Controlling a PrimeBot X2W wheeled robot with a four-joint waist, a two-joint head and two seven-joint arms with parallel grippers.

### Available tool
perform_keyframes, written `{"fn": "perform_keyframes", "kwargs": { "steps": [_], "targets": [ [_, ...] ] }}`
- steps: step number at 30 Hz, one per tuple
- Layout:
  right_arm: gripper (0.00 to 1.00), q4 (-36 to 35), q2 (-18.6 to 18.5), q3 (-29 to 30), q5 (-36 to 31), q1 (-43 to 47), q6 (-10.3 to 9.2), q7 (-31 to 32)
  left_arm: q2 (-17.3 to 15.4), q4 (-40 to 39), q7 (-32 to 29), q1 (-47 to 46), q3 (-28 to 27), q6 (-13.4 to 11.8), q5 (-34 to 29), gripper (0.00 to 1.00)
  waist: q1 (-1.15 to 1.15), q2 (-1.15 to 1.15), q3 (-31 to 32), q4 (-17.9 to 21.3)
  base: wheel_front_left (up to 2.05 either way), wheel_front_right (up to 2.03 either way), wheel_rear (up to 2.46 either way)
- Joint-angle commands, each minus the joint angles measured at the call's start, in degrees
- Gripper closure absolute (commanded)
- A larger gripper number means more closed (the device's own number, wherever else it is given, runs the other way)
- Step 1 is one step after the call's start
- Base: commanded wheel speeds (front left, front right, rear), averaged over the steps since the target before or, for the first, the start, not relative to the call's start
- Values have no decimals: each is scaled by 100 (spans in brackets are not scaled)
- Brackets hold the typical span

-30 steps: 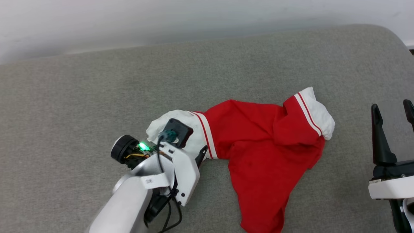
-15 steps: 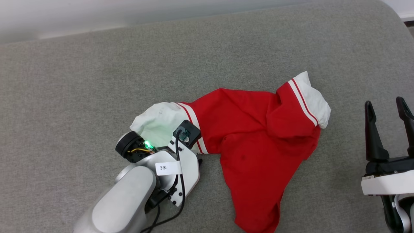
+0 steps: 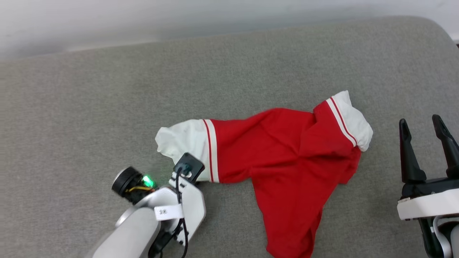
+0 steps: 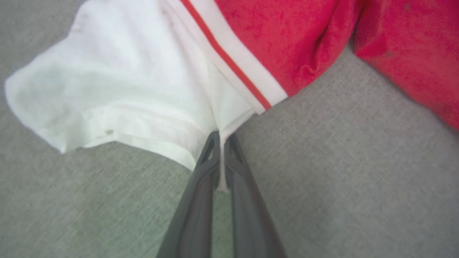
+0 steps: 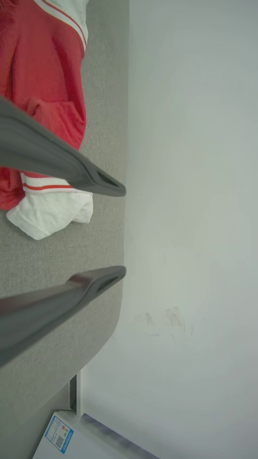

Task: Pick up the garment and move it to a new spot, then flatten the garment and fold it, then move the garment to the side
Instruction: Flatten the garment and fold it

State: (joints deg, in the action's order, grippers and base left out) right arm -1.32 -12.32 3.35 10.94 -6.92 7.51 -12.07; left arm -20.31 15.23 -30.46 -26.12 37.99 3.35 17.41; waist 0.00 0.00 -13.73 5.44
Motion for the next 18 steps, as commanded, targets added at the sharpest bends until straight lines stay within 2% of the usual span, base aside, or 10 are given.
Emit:
{"fn": "perform_keyframes", "kwargs": {
  "steps": [1, 4, 5, 15, 18],
  "targets": [
    [0, 59, 2, 17, -38, 96, -4, 23, -108, -159, 146, 310, -89, -147, 47, 100, 0, 0, 260, -154, 0, 0, 0],
    [0, 117, 26, -42, -42, 165, -4, 50, -356, -477, 391, 617, -317, -423, 64, 100, 0, 0, 457, -246, 0, 0, 0],
    [0, 117, 26, -42, -42, 165, -4, 50, -356, -477, 391, 617, -317, -423, 64, 100, 0, 0, 457, -246, 0, 0, 0],
    [0, 206, 36, -132, -23, 380, -4, 217, -1087, -1296, 878, 1458, -1275, -1306, 253, 100, 0, 0, 883, -511, 0, 0, 0],
    [0, 193, 23, -125, -14, 404, -4, 253, -1212, -1379, 930, 1713, -1407, -1420, 316, 100, 0, 0, 917, -572, 0, 0, 0]
  ]
}}
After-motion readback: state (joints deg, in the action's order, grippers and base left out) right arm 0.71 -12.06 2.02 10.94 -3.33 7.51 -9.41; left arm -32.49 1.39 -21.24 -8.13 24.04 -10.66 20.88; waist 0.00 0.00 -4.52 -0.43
